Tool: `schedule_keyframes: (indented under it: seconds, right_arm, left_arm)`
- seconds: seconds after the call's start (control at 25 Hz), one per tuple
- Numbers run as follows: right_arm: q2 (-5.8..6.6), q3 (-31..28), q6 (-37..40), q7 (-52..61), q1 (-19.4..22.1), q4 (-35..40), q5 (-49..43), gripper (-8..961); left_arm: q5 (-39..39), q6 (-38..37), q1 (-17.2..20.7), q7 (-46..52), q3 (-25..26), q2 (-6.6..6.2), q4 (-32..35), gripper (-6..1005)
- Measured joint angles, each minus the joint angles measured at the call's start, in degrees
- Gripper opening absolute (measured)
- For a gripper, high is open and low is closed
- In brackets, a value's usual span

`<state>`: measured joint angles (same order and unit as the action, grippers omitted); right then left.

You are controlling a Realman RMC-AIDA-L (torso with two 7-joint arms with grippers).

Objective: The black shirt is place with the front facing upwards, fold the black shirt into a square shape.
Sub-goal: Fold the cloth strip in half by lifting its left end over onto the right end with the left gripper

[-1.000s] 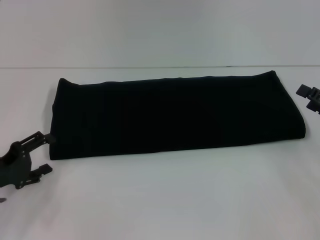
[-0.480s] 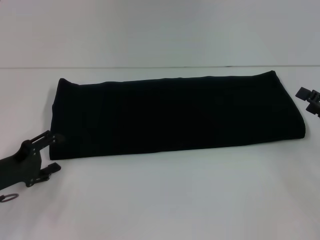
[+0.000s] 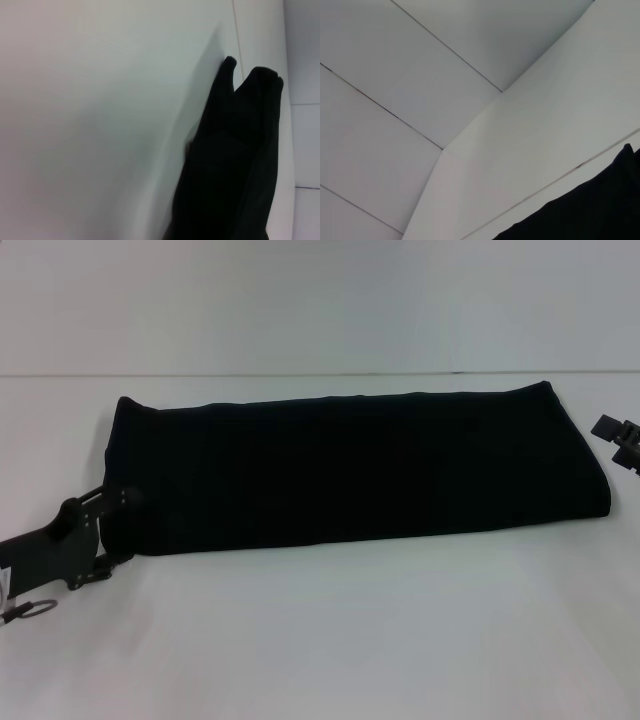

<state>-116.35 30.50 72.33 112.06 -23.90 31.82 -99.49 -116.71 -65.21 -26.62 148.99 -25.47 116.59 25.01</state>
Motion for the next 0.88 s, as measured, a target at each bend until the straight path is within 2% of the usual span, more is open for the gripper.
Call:
schedule_keyframes:
  seconds: [0.24, 0.44, 0.64, 0.88]
  right_arm:
    - [0.08, 0.0, 0.0, -0.01, -0.08, 0.0, 0.12, 927]
    - [0.16, 0.0, 0.18, -0.01, -0.24, 0.0, 0.24, 927]
    - [0.16, -0.08, -0.2, -0.01, -0.24, 0.0, 0.31, 927]
    - [0.16, -0.09, -0.4, -0.01, -0.41, -0.01, 0.26, 926]
  left_arm:
    - [3.67, 0.82, -1.34, -4.69, 0.31, 0.37, 0.58, 937]
    - [7.95, -3.85, -1.53, -10.73, 0.28, 0.32, 0.87, 927]
    - [4.35, -3.63, -0.91, -8.82, -0.33, -0.7, 0.13, 916]
    - [1.11, -2.87, -0.1, -6.09, -0.36, -0.7, -0.02, 904]
